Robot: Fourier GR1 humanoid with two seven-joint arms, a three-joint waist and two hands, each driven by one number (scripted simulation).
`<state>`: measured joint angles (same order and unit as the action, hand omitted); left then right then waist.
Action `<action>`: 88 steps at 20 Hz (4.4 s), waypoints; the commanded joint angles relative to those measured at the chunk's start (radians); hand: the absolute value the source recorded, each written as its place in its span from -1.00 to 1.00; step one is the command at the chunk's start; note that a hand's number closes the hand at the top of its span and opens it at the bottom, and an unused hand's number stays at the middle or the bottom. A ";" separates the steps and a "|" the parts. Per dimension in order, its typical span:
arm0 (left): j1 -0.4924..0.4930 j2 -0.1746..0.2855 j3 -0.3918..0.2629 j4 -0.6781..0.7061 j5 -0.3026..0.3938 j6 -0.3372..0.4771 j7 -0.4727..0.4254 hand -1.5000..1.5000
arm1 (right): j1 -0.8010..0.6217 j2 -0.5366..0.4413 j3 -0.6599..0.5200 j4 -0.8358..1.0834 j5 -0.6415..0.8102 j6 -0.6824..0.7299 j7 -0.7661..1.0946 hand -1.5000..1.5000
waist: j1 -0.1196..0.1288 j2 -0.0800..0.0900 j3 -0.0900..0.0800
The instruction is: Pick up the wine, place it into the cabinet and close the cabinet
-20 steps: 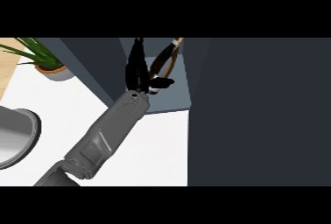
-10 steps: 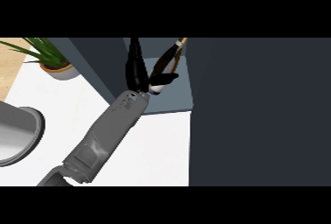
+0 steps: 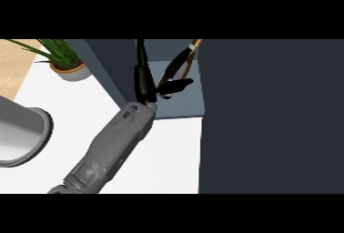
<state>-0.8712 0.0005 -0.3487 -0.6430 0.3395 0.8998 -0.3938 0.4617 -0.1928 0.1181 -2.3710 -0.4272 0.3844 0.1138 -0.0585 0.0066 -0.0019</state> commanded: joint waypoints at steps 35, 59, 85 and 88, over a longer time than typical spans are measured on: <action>0.824 0.433 -0.241 -1.290 0.022 -0.296 0.193 -1.00 | 0.011 -0.112 0.004 -0.178 0.034 -0.097 0.120 1.00 | 0.060 -0.012 0.001; 1.160 0.613 0.071 -1.280 0.238 -0.784 -0.043 1.00 | -0.123 -0.208 0.158 -0.112 -0.065 0.078 0.161 1.00 | 0.075 -0.006 0.000; 1.216 0.608 0.249 -1.338 0.275 -0.940 0.049 1.00 | -1.126 0.192 0.428 0.423 0.004 -0.496 0.406 1.00 | 0.077 -0.006 0.001; 1.229 0.611 0.310 -1.229 0.308 -1.050 -0.004 1.00 | -1.226 0.192 0.435 0.490 -0.040 -0.554 0.398 1.00 | 0.078 -0.006 0.001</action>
<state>0.3577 0.6119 -0.0810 -1.9186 0.6289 -0.0930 -0.3910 -0.6331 -0.0133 0.5512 -2.0025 -0.4332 -0.0930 0.5635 0.0166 0.0003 0.0011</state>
